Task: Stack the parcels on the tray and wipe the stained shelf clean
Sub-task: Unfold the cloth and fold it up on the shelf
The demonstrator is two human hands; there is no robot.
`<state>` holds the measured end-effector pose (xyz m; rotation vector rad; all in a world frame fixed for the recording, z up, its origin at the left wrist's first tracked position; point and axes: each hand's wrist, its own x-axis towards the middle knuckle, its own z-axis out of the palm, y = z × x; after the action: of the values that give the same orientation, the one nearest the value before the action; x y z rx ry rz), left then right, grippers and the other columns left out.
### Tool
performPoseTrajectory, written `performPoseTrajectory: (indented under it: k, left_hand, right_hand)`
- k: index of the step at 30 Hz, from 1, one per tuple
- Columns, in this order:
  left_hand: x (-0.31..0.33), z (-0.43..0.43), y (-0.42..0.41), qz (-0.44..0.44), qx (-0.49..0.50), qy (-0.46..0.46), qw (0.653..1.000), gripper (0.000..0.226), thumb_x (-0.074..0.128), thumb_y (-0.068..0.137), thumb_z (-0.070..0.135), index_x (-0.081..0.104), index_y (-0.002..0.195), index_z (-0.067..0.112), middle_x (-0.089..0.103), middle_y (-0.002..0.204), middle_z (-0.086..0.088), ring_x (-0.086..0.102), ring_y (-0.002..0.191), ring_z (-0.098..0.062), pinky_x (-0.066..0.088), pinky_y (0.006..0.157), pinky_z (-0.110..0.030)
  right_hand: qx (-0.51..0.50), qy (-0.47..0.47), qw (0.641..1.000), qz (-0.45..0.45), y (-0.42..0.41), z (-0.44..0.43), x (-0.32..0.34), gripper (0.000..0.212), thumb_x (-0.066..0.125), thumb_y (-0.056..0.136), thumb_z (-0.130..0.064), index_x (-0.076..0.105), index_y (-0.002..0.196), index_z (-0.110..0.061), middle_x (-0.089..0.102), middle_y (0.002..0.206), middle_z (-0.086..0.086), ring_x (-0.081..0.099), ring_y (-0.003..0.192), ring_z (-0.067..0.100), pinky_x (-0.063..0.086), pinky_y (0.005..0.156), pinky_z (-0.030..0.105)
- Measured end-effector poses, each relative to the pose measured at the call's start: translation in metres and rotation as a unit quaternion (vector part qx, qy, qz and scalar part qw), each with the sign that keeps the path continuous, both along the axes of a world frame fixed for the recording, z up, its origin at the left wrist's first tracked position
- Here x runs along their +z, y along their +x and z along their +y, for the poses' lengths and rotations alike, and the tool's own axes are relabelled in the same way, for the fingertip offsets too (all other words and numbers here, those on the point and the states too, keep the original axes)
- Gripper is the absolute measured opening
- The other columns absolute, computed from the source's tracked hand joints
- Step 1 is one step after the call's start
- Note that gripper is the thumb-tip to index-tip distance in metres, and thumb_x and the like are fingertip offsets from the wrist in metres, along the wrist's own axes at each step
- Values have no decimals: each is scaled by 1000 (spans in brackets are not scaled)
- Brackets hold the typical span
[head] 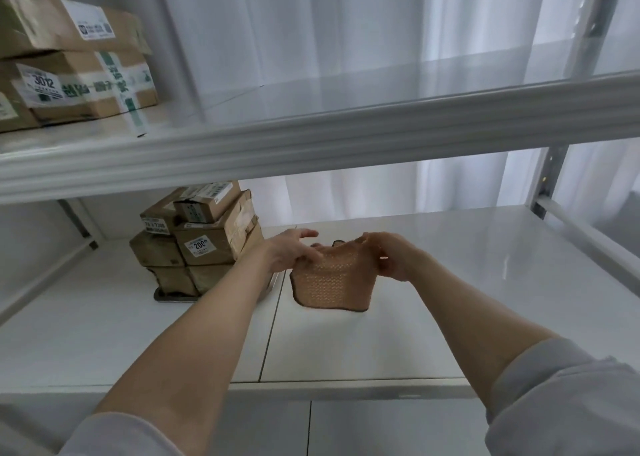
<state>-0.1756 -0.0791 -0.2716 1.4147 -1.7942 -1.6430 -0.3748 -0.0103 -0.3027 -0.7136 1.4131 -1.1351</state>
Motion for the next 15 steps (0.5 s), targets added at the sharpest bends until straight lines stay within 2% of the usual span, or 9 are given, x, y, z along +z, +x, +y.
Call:
performPoseTrajectory:
  k: [2, 4, 6, 8, 11, 13, 15]
  left_hand:
    - [-5, -6, 3, -47, -17, -20, 999, 73, 60, 78, -17, 38, 141, 13, 57, 112, -15, 59, 104, -22, 54, 79, -30]
    - [-11, -12, 3, -93, 3, -79, 993, 73, 56, 77, -19, 39, 141, 13, 60, 98, -10, 60, 91, -19, 55, 72, -28]
    - [-17, -22, 4, -127, 22, -132, 983, 65, 58, 78, -13, 45, 137, 12, 60, 110, -14, 61, 101, -26, 57, 80, -37]
    - [-19, -30, 6, -149, 31, -169, 974, 58, 62, 79, -5, 50, 132, 14, 57, 122, -17, 59, 108, -31, 56, 86, -41]
    - [-18, -40, 10, -171, 31, -213, 961, 53, 69, 80, 5, 51, 130, 12, 61, 118, -14, 59, 104, -25, 54, 85, -34]
    - [-17, -44, 13, -150, 40, -213, 965, 53, 73, 79, 9, 51, 128, 9, 67, 103, -10, 59, 94, -21, 52, 79, -31]
    - [-17, -51, 15, -114, 51, -191, 974, 56, 77, 76, 9, 52, 125, 6, 65, 91, -5, 60, 92, -22, 54, 83, -35]
  right_hand:
    - [-21, -7, 999, 40, 0, -3, 3, 22, 57, 84, 0, 63, 101, -12, 58, 90, 7, 54, 76, 16, 48, 58, 25]
    - [-27, -5, 996, 79, 1, -7, 4, 38, 55, 85, 5, 59, 115, -17, 59, 97, 5, 55, 86, 17, 49, 70, 29]
    - [-20, 9, 991, 135, 1, -9, 4, 42, 56, 86, 5, 55, 123, -14, 58, 103, 6, 55, 91, 18, 50, 74, 30]
    - [-13, 24, 981, 195, 1, -12, 3, 40, 59, 87, 2, 55, 125, -9, 56, 104, 8, 53, 82, 16, 50, 69, 27]
    - [-16, 46, 973, 228, -1, -15, 1, 37, 68, 85, -5, 59, 121, -5, 54, 90, 6, 46, 66, 12, 40, 51, 21]
    - [-15, 83, 972, 220, -3, -16, 0, 36, 76, 80, -14, 62, 113, -5, 52, 83, 6, 42, 62, 12, 34, 49, 22]
    - [-15, 127, 975, 182, -6, -16, 0, 31, 78, 78, -20, 60, 100, -8, 48, 82, 5, 39, 63, 13, 32, 51, 24]
